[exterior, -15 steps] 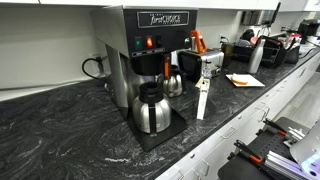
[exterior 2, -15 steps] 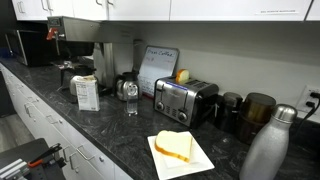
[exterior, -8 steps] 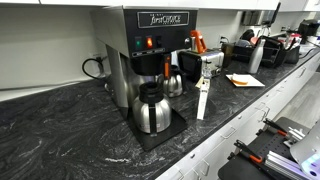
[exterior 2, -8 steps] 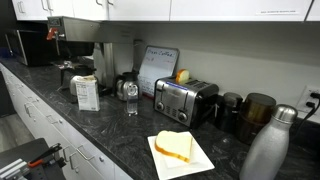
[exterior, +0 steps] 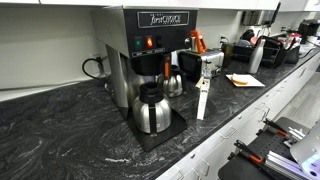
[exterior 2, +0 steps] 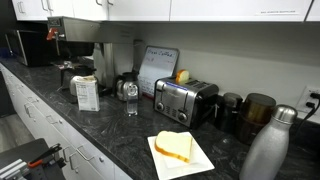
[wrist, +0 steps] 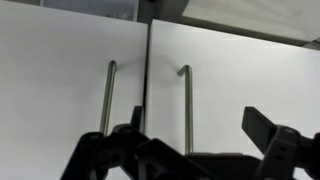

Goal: Open the top cabinet

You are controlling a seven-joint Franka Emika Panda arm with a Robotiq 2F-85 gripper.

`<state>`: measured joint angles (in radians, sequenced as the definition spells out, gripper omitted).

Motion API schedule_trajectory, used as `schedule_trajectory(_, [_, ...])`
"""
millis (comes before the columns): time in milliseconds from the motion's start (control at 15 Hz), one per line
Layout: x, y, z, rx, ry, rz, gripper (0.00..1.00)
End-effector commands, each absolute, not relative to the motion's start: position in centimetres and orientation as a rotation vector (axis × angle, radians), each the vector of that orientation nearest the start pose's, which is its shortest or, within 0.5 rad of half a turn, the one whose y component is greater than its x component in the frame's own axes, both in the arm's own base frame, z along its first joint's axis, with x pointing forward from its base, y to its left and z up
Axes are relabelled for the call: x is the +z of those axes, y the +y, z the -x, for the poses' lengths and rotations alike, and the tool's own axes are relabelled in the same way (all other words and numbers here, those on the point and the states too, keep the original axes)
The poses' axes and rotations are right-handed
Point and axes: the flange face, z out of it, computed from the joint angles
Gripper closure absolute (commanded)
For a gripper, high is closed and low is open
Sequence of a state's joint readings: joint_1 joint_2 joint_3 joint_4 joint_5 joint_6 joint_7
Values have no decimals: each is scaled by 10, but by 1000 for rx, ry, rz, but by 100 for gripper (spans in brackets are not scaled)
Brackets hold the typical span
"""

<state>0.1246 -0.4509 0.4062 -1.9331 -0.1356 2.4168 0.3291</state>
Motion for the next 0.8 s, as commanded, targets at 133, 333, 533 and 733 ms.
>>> schedule_trajectory(133, [766,294,-370,-1431,-368,2636,0])
schedule_trajectory(333, [762,293,-373,-1429,-362,2637,0])
schedule_trajectory(533, [758,291,-381,-1432,-365,2628,0])
schedule_trajectory(733, [753,292,-390,-1423,-370,2615,0])
